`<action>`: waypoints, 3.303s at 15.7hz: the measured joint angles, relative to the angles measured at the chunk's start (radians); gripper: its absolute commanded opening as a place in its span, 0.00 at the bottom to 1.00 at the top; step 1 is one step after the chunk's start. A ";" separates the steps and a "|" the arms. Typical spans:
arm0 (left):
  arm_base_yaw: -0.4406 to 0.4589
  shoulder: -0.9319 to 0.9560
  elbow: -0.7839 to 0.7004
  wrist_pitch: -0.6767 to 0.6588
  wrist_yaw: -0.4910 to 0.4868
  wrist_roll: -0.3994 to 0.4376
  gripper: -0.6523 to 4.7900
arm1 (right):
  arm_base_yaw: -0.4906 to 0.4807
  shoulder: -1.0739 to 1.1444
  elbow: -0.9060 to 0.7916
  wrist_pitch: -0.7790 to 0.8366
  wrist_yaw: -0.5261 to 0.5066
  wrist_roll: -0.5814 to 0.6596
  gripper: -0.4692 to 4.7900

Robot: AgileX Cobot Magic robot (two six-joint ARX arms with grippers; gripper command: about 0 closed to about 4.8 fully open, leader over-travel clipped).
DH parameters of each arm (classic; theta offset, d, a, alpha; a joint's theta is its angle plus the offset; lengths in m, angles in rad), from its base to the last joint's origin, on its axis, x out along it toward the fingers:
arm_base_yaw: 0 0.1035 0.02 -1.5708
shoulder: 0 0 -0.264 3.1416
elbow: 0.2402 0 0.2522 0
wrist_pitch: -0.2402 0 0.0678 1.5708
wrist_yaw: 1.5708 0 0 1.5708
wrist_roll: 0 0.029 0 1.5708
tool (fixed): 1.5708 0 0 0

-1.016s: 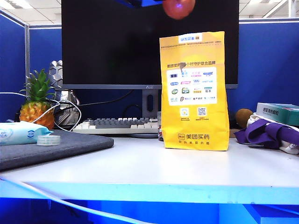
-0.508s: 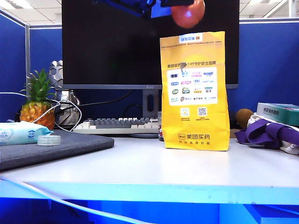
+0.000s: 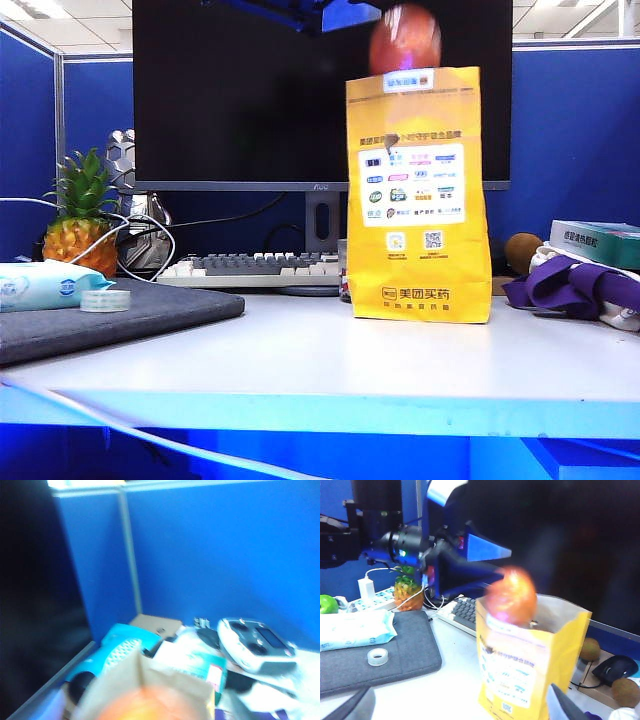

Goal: Pick up the orange and throw it into the yellow paper bag.

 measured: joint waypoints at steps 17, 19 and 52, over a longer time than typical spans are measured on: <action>0.001 -1.499 -0.319 -1.092 -0.847 0.393 1.00 | -0.001 -0.144 -0.047 -0.011 0.108 -0.080 1.00; 0.010 -1.720 -0.512 -1.102 -0.942 0.290 1.00 | -0.001 -0.143 -0.068 -0.011 0.108 -0.080 1.00; 0.355 -1.881 -1.564 -0.529 -0.579 -0.354 1.00 | 0.000 -0.160 -0.610 0.301 0.084 0.049 1.00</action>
